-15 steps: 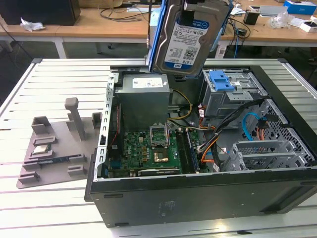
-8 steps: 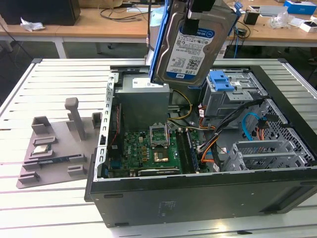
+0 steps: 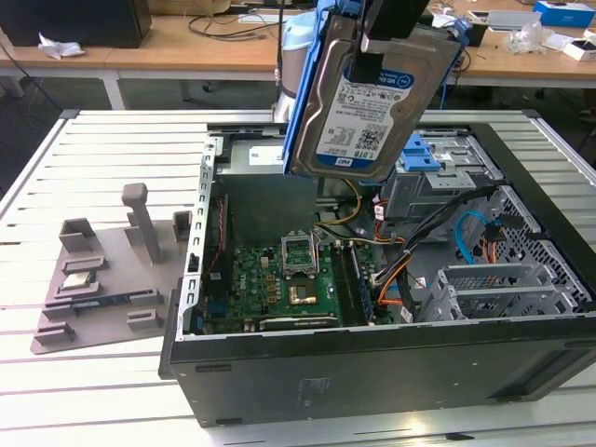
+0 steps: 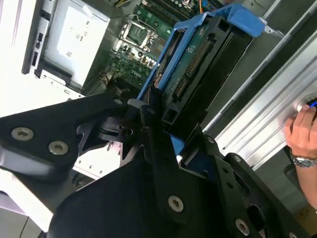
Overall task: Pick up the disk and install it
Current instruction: 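Pick up the disk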
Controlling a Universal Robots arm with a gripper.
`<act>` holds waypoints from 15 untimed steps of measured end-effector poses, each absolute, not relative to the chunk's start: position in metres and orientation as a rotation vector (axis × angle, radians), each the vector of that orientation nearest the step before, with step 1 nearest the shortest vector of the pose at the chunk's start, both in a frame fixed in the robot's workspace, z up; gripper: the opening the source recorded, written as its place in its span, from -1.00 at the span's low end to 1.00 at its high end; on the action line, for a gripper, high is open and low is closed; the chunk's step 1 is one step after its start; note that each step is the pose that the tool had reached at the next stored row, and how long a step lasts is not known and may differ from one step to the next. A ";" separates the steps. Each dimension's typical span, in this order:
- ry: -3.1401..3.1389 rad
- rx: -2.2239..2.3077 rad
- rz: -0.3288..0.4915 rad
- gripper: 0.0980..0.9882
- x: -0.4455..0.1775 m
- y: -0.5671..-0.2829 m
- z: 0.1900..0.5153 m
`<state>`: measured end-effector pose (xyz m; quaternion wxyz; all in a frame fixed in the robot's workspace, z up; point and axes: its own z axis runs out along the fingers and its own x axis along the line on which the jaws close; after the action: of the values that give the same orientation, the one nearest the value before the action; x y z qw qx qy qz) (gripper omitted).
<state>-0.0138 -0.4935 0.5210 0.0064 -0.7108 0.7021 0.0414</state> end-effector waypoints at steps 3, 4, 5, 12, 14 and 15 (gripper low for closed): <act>2.197 -2.224 0.129 -0.40 -0.014 -0.516 0.521; 2.197 -2.224 0.130 -0.40 -0.014 -0.520 0.521; 2.197 -2.224 0.130 -0.40 -0.014 -0.525 0.521; 2.197 -2.224 0.129 -0.40 -0.014 -0.564 0.521; 2.197 -2.224 0.130 -0.40 -0.013 -0.577 0.520; 2.197 -2.224 0.130 -0.40 -0.010 -0.578 0.520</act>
<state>-0.0099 -0.5782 0.5200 0.0064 -0.7108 0.7021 0.0415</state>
